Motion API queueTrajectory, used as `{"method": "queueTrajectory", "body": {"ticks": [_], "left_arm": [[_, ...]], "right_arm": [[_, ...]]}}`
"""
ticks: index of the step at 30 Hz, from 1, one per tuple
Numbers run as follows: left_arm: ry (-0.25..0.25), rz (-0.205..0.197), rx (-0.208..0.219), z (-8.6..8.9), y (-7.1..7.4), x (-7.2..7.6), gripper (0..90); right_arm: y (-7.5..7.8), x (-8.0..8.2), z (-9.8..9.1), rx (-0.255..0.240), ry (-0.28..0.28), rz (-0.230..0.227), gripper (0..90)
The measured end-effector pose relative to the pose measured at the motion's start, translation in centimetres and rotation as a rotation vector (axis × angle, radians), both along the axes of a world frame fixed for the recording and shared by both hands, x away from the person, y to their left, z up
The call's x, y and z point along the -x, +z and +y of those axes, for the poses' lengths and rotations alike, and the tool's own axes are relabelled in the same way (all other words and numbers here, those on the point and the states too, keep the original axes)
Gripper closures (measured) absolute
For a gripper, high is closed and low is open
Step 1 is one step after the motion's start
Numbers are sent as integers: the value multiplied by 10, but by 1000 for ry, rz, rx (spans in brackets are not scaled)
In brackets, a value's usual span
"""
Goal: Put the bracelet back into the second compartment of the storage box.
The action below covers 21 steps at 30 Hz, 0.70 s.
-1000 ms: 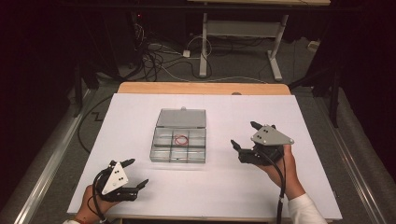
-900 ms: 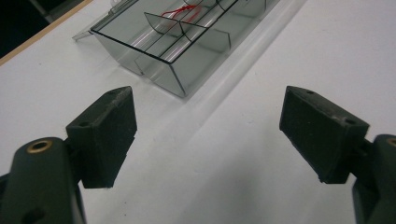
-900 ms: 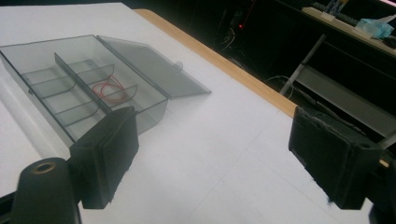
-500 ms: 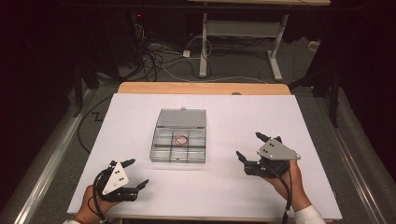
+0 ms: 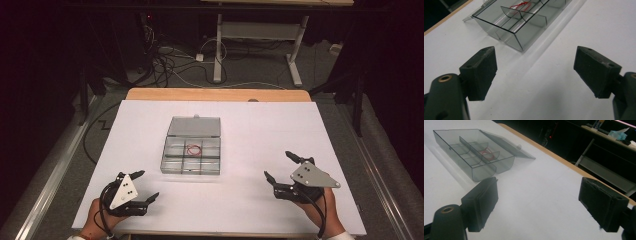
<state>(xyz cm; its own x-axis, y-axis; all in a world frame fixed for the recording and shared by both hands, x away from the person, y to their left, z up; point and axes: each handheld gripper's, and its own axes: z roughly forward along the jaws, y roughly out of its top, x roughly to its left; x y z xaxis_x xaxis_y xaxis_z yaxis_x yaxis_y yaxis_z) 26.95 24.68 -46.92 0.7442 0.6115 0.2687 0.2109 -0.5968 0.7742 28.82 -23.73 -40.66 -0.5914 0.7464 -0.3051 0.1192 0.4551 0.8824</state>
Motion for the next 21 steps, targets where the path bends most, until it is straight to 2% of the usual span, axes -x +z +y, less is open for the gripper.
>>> {"method": "queueTrajectory", "body": {"ticks": [6, 21], "left_arm": [[-1, -1, -2, -1, 0, 0, 183], [2, -1, -3, -1, 0, -2, 183]], "right_arm": [[-7, 8, -12, -7, -15, -3, 166], [-28, 24, -36, -8, -50, 22, 166]]}}
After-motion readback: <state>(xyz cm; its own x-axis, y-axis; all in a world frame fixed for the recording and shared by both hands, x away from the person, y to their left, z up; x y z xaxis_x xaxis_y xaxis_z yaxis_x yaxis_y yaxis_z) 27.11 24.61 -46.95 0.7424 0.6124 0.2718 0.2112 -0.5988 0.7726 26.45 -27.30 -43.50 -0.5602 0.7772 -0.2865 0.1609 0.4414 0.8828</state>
